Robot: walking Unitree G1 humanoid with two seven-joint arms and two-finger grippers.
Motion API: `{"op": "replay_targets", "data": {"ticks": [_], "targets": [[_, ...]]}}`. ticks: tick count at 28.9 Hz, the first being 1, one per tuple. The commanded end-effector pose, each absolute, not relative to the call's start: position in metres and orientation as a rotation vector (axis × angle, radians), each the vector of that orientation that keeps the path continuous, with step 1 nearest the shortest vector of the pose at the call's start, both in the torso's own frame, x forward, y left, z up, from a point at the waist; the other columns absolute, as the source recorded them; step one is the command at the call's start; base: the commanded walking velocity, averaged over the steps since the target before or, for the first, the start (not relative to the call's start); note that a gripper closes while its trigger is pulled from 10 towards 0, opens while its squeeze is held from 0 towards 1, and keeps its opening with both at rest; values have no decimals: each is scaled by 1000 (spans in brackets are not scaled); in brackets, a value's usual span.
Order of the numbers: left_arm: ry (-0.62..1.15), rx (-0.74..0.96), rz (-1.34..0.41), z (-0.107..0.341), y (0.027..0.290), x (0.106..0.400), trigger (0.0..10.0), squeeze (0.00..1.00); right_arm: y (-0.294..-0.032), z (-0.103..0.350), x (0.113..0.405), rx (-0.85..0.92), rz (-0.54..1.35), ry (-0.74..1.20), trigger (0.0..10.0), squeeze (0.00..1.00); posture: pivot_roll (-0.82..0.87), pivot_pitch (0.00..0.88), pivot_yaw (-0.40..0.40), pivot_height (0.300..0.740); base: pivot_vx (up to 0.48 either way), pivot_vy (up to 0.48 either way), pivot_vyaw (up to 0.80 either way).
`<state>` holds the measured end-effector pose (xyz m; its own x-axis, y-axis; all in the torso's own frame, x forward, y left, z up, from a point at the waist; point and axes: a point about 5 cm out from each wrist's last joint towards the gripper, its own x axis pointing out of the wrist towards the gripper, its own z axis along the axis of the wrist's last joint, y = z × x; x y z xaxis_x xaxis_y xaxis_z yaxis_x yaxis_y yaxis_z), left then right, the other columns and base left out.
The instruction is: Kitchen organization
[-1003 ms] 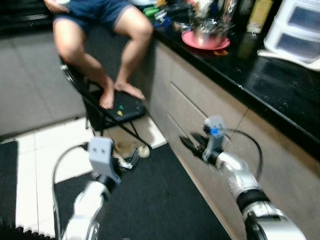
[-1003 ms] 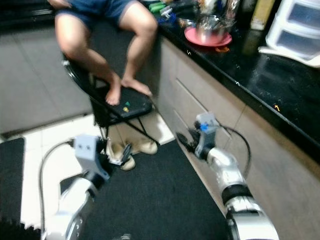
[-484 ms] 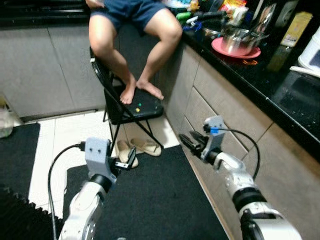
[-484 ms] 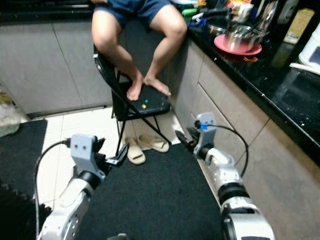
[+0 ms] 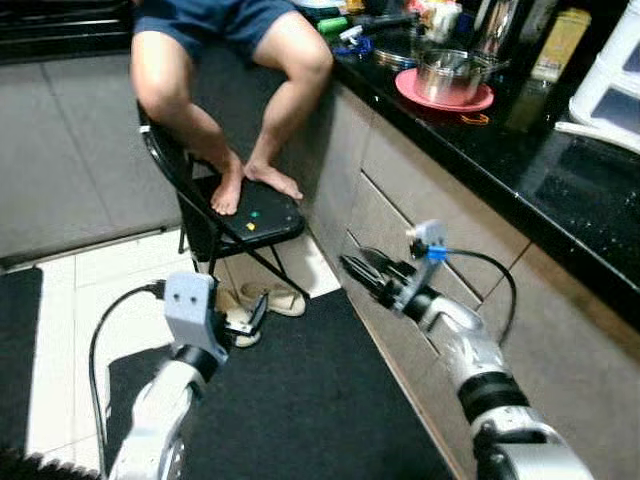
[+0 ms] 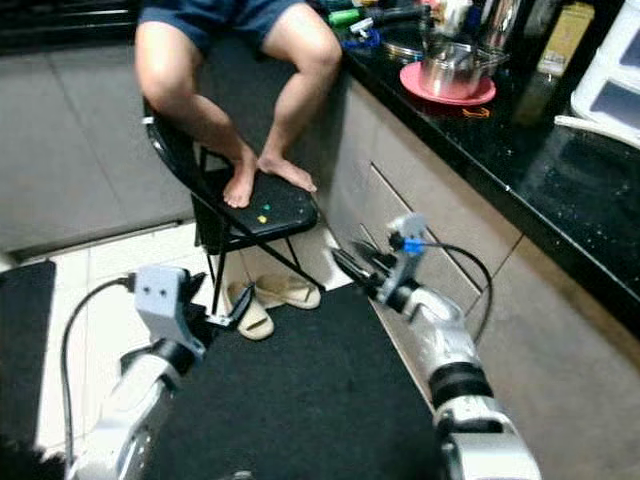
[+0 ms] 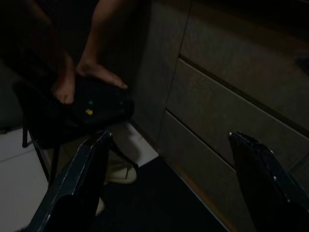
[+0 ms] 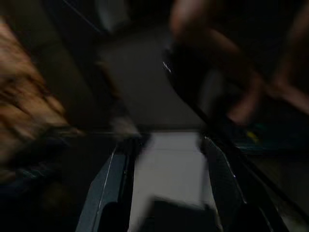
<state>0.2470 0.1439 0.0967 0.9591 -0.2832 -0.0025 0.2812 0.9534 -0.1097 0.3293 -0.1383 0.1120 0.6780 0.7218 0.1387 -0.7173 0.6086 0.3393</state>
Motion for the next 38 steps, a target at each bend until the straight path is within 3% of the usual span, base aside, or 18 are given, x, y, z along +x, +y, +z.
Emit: {"op": "replay_targets", "data": {"ticks": [1, 11, 16, 27, 38], "targets": [[21, -123, -302, 96, 141, 246, 10000, 0, -141, 130, 329, 456, 887, -52, 10000, 0, 64, 0, -77, 732, 431, 0, 0], [23, -122, -309, 95, 140, 247, 10000, 0, -120, 187, 332, 432, 964, -242, 10000, 0, 68, 0, -76, 732, 435, 0, 0], [24, -119, -308, 95, 141, 248, 10000, 0, -117, 220, 339, 409, 837, -355, 10000, 0, 72, 0, -74, 732, 434, 0, 0], [25, -115, -311, 95, 142, 250, 10000, 0, -110, 253, 351, 239, 624, -373, 10000, 0, 77, 0, -74, 732, 434, 0, 0], [20, -117, -310, 96, 141, 251, 10000, 0, -111, 263, 354, 227, 567, -365, 10000, 0, 73, 0, -78, 732, 432, 0, 0]]}}
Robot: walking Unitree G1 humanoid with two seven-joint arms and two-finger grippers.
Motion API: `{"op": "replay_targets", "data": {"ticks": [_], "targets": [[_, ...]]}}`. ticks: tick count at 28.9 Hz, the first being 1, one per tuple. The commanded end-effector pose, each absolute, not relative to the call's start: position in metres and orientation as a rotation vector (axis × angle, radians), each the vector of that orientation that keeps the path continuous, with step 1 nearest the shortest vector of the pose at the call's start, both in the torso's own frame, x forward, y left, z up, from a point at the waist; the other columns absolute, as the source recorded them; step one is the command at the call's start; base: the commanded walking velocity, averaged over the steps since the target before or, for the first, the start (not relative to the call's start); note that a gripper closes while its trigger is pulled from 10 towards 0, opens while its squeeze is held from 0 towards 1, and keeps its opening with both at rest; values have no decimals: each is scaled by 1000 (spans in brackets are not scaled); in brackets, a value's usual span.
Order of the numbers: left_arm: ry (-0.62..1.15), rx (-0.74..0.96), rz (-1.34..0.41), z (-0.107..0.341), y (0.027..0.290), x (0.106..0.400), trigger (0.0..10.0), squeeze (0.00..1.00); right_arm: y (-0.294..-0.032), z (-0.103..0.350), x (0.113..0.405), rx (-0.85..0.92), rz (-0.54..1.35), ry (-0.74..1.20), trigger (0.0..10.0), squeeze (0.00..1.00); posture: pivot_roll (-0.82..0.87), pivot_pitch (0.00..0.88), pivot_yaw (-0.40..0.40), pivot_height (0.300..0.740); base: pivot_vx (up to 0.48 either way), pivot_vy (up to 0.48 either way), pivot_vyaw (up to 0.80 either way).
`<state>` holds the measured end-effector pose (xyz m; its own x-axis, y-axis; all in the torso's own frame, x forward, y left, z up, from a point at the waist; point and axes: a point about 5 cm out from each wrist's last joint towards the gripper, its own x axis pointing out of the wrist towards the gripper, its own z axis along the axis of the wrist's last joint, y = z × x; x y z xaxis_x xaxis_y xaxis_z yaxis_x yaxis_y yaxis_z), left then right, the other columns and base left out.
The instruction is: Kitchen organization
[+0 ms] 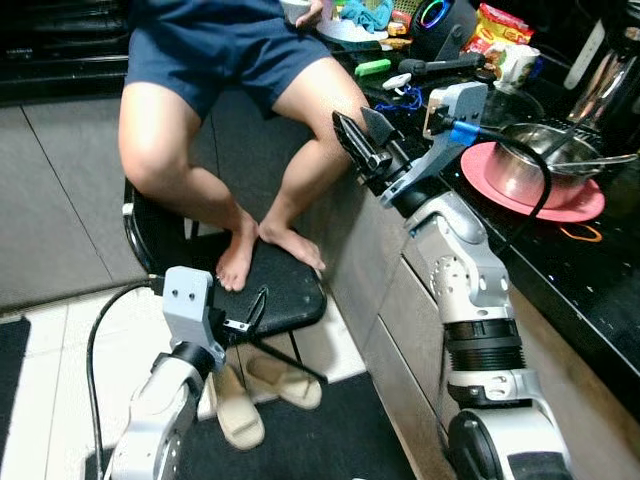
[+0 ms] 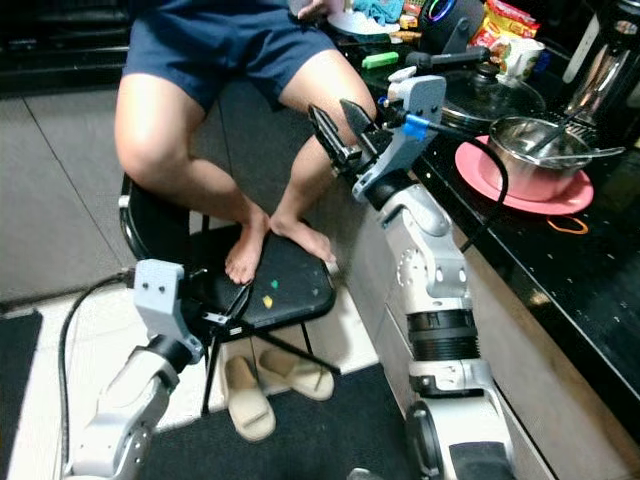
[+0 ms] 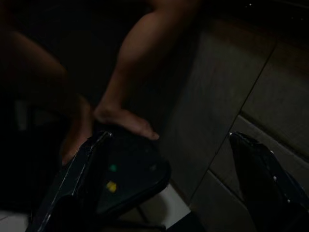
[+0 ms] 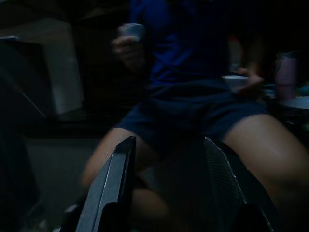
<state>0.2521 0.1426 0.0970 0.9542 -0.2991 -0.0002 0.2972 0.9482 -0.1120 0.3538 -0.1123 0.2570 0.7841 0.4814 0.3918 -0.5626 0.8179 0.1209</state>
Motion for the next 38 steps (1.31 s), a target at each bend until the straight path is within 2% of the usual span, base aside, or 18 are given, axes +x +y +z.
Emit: {"op": "replay_targets", "data": {"ticks": [1, 4, 15, 38], "targets": [[20, -118, -310, 96, 141, 251, 10000, 0, -111, 263, 355, 223, 564, -365, 10000, 0, 73, 0, -78, 732, 431, 0, 0], [20, -119, -311, 95, 140, 251, 10000, 0, -111, 263, 355, 209, 558, -356, 10000, 0, 72, 0, -79, 732, 431, 0, 0], [20, -127, -303, 95, 140, 251, 10000, 0, -109, 263, 356, 189, 574, -325, 10000, 0, 70, 0, -84, 732, 377, 0, -800], [19, -136, -295, 95, 141, 251, 10000, 0, -103, 288, 356, 150, 594, -342, 10000, 0, 75, 0, -84, 732, 0, 0, -800]]}}
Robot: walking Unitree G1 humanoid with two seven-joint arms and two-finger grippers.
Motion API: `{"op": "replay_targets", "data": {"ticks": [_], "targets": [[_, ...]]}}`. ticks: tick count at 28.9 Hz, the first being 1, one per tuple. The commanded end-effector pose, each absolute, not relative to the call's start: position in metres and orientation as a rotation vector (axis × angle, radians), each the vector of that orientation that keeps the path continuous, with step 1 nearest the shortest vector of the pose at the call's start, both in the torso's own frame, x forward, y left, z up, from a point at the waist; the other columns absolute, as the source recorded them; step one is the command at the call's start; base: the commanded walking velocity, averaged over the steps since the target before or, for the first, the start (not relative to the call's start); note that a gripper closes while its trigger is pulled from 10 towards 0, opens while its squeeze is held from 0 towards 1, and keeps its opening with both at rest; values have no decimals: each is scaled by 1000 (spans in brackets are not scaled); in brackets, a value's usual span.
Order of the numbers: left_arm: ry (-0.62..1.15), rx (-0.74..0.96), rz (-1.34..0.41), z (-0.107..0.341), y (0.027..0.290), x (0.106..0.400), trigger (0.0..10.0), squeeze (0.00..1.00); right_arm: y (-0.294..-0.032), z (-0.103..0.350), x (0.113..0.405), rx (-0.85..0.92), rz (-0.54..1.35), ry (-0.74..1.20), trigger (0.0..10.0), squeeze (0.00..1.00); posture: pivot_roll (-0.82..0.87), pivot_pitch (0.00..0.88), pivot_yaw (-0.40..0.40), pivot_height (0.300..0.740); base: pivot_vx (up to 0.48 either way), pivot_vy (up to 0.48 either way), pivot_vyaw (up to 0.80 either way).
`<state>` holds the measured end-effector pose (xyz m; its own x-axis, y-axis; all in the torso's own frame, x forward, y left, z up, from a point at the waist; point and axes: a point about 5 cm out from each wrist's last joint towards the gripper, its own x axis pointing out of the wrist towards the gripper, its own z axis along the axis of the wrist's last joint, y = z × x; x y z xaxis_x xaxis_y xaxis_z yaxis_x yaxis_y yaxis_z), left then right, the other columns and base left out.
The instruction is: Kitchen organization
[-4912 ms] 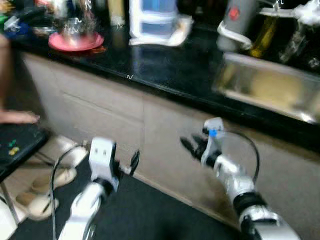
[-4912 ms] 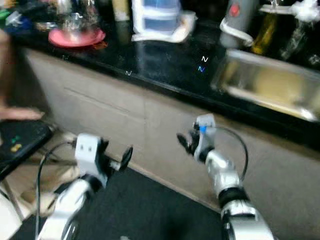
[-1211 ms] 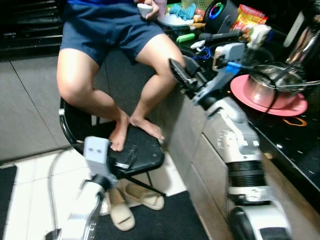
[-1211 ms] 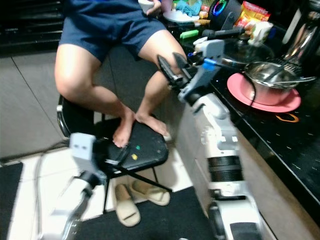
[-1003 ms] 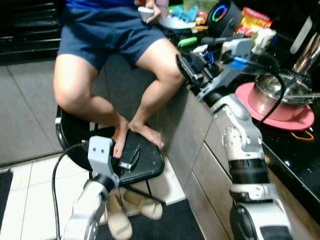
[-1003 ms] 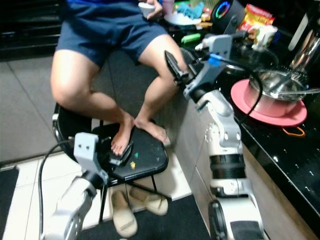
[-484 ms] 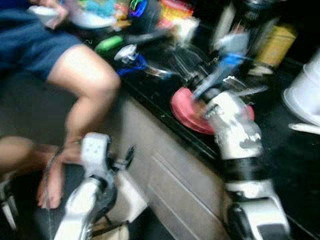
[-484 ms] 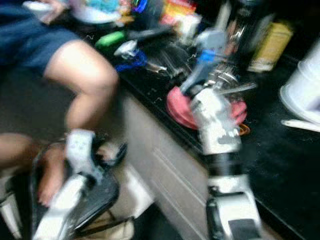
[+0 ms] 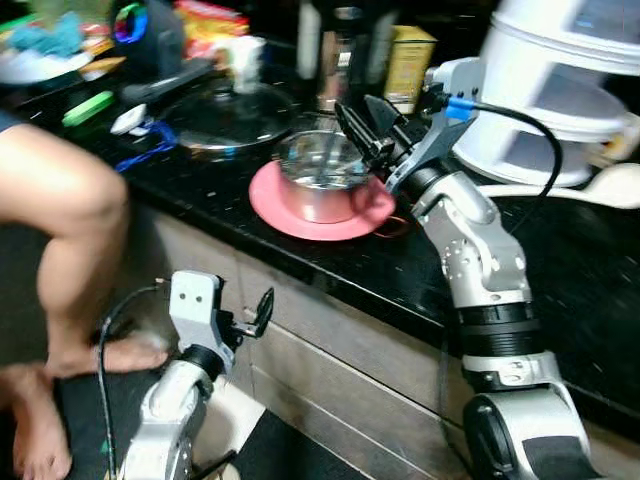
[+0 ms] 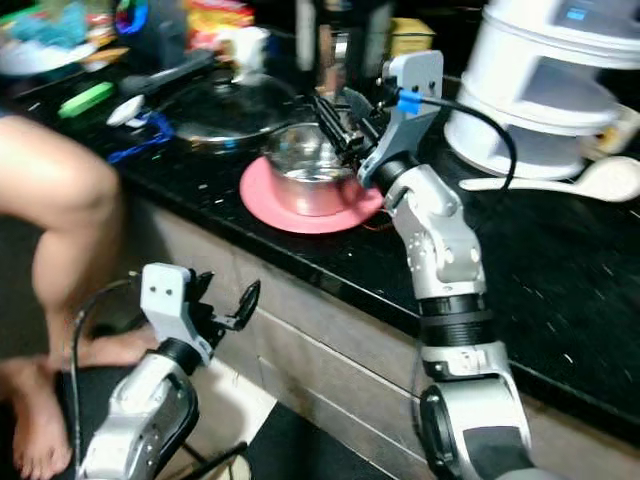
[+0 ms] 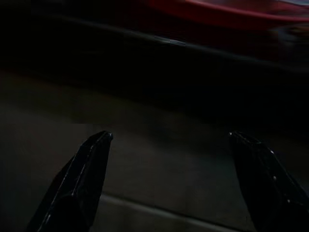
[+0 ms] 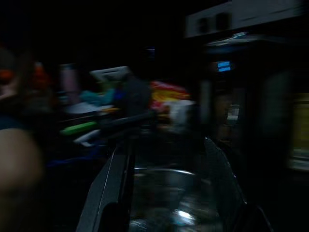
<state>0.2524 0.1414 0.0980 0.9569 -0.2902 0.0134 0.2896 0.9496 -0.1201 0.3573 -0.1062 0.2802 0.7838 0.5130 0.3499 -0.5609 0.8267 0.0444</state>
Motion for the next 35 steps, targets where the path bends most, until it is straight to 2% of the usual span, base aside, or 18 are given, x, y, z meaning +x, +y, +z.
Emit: {"op": "replay_targets", "data": {"ticks": [1, 6, 8, 9, 14, 15, 16, 17, 23, 29, 32, 35], "targets": [[20, -138, -295, 95, 141, 251, 10000, 0, -97, 295, 356, 174, 613, -332, 10000, 0, 75, 0, -84, 732, 0, 0, -800], [20, -138, -296, 95, 141, 252, 10000, 0, -79, 306, 349, 213, 724, -310, 10000, 0, 77, 0, -82, 732, 0, 0, 0], [21, -137, -297, 95, 141, 252, 10000, 0, -59, 311, 342, 211, 823, -288, 10000, 0, 80, 0, -85, 732, 0, 0, 0], [21, -137, -297, 95, 141, 252, 10000, 0, -59, 311, 342, 211, 823, -288, 10000, 0, 80, 0, -85, 732, 0, 0, 0], [17, -125, -284, 96, 141, 253, 10000, 0, -16, 319, 333, 237, 907, -220, 10000, 0, 99, 0, -101, 732, 0, 0, 0], [17, -125, -284, 96, 141, 253, 10000, 0, -16, 319, 333, 237, 907, -220, 10000, 0, 99, 0, -101, 732, 0, 0, 0], [7, -103, -256, 97, 142, 253, 10000, 0, 0, 315, 337, 228, 877, -169, 10000, 0, 113, 0, -113, 732, 0, 0, 0], [3, -87, -243, 98, 143, 252, 10000, 0, 5, 312, 340, 225, 852, -142, 10000, 0, 120, 0, -119, 732, 0, 0, 0], [-9, 12, -159, 101, 145, 249, 10000, 0, 24, 303, 353, 220, 710, -63, 10000, 0, 137, 0, -136, 732, 0, 0, 0], [-5, 25, -113, 101, 148, 249, 10000, 0, 25, 303, 358, 267, 705, -74, 10000, 0, 145, 0, -144, 732, 0, 0, 0], [-15, 54, -116, 103, 147, 248, 10000, 0, 9, 312, 357, 455, 839, -172, 10000, 0, 140, 0, -138, 732, 0, 0, 0], [-32, 108, -135, 109, 146, 246, 10000, 0, -10, 318, 362, 560, 816, -205, 10000, 0, 133, 1, -129, 732, 0, 0, 0]]}}
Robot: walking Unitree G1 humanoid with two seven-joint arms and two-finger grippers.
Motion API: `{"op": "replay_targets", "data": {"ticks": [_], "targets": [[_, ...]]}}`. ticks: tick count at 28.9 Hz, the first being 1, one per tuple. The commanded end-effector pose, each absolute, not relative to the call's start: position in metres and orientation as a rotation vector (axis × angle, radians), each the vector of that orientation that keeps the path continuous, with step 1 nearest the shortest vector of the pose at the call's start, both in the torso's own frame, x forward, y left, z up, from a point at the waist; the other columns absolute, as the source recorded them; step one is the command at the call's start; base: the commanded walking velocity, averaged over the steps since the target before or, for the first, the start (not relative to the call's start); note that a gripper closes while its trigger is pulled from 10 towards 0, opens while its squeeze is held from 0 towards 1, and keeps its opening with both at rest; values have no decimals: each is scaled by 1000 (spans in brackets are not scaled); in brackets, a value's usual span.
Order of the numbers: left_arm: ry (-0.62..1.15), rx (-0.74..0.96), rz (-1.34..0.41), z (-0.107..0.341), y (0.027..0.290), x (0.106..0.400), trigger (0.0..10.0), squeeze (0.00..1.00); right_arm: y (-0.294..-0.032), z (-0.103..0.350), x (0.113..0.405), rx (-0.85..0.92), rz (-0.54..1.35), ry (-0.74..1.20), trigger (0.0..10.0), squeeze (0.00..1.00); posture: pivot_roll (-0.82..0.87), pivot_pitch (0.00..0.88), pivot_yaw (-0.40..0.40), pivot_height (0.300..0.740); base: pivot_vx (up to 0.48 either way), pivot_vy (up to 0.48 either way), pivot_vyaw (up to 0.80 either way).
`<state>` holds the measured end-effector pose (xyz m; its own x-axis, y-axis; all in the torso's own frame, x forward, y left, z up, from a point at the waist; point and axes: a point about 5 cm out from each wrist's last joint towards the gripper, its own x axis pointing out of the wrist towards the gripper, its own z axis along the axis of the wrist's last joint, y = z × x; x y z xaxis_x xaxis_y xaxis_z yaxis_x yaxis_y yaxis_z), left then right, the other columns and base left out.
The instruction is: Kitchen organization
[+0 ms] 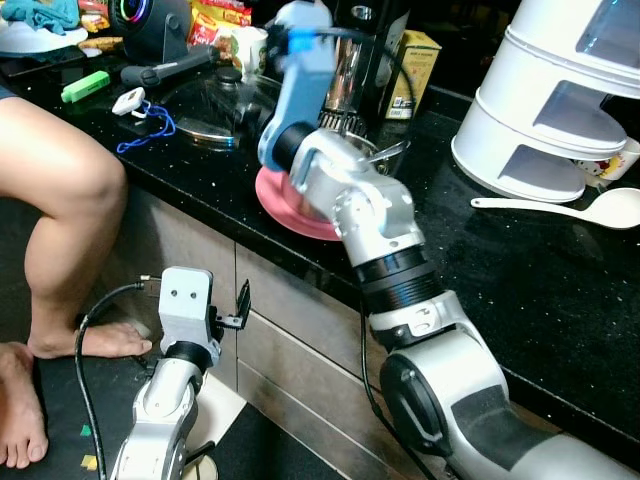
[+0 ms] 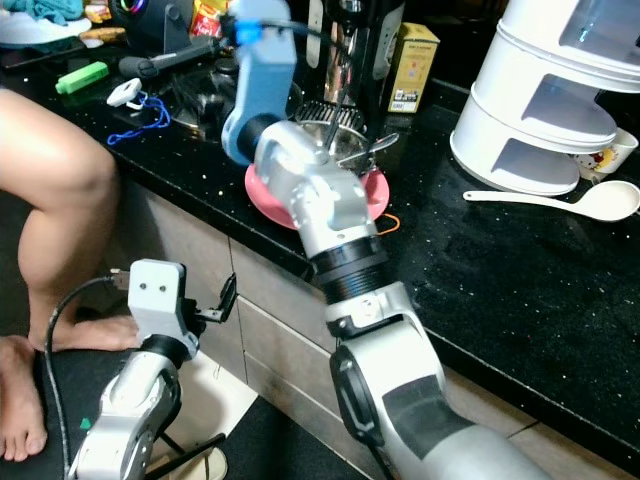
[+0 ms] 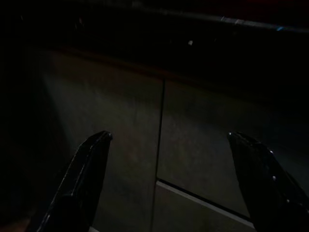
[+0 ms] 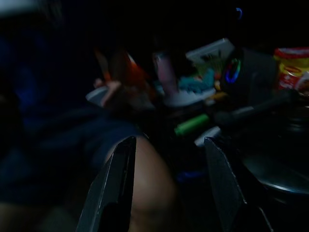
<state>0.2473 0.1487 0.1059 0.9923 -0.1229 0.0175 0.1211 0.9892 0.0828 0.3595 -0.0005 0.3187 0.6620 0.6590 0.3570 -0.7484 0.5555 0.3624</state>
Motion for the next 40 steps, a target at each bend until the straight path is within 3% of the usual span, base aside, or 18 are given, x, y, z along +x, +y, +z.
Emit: {"op": "replay_targets", "data": {"ticks": [1, 3, 6, 12, 15, 20, 23, 33, 37, 40], "targets": [[-50, 128, -130, 113, 146, 245, 10000, 0, -20, 321, 362, 598, 833, -233, 10000, 0, 126, 2, -123, 732, 0, 0, 0], [-136, 191, -74, 136, 152, 240, 10000, 0, -52, 326, 355, 713, 923, -320, 10000, 0, 123, 6, -111, 732, 0, 0, 0], [-211, 187, -65, 159, 154, 238, 10000, 0, -72, 325, 342, 774, 1070, -413, 10000, 0, 133, 7, -109, 732, 0, 0, 0], [-275, 182, -135, 183, 154, 236, 10000, 0, -87, 314, 316, 796, 1317, -468, 10000, 0, 139, 5, -107, 732, 0, 0, 0], [-323, 216, -141, 202, 160, 234, 10000, 0, -102, 284, 303, 815, 1414, -431, 10000, 0, 146, 3, -104, 732, 0, 0, 0], [-353, 216, -120, 215, 163, 233, 10000, 0, -112, 263, 293, 822, 1473, -370, 10000, 0, 145, 3, -102, 732, 0, 0, 0], [-411, 209, -75, 236, 172, 234, 10000, 0, -118, 234, 268, 832, 1584, -248, 10000, 0, 138, 5, -95, 732, 0, 0, 0], [-491, 237, -12, 271, 200, 246, 10000, 0, -129, 202, 254, 907, 1575, -141, 10000, 0, 125, 11, -77, 732, 0, 0, 0], [-504, 210, -4, 280, 210, 254, 10000, 0, -128, 198, 247, 919, 1600, -118, 10000, 0, 124, 11, -77, 732, 0, 0, 0], [-540, 92, -22, 295, 222, 267, 10000, 0, -127, 198, 243, 932, 1615, -118, 10000, 0, 118, 12, -70, 732, 0, 0, 0]]}}
